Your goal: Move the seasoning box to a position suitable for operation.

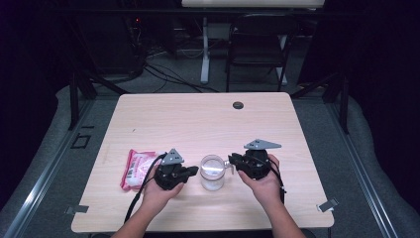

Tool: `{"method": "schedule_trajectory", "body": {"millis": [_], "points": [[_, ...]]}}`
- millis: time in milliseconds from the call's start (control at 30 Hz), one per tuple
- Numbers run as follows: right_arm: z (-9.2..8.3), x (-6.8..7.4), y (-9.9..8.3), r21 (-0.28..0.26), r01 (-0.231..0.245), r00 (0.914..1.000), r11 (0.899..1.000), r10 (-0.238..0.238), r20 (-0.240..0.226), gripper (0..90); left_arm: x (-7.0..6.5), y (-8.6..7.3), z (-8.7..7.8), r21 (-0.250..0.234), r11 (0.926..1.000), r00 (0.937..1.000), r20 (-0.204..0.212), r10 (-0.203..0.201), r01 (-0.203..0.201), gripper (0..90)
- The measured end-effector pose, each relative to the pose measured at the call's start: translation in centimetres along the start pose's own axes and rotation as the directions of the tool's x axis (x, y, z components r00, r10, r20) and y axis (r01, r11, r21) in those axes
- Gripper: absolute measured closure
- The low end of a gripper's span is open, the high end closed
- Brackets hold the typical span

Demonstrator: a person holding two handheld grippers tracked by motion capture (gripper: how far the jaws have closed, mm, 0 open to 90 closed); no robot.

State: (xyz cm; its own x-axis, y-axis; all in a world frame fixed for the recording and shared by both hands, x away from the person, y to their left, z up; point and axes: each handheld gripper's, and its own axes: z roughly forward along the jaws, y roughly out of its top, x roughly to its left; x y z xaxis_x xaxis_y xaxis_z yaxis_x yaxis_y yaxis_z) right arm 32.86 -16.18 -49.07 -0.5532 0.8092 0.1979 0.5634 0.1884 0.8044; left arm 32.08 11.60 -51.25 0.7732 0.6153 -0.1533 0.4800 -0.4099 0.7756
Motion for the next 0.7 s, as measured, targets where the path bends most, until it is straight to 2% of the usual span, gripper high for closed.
{"method": "schedule_trajectory", "body": {"millis": [200,500,700], "points": [[0.38,0.06,-0.22,0.015,0.003,1.0,1.0,-0.003,0.005,79.0,0.01,-0.19,0.3,0.012,0.9999,1.0,0.006,0.007,-0.007,90.0],[0.48,-0.05,-0.43,0.013,-0.016,0.9994,1.0,0.016,-0.032,79.8,-0.12,-0.31,0.6,0.031,0.9995,0.9998,0.017,0.007,-0.008,90.0],[0.5,0.11,-0.46,0.014,-0.014,0.9992,1.0,0.015,-0.038,80.2,-0.1,-0.31,0.59,0.032,0.9995,0.9998,0.02,0.005,-0.005,90.0]]}}
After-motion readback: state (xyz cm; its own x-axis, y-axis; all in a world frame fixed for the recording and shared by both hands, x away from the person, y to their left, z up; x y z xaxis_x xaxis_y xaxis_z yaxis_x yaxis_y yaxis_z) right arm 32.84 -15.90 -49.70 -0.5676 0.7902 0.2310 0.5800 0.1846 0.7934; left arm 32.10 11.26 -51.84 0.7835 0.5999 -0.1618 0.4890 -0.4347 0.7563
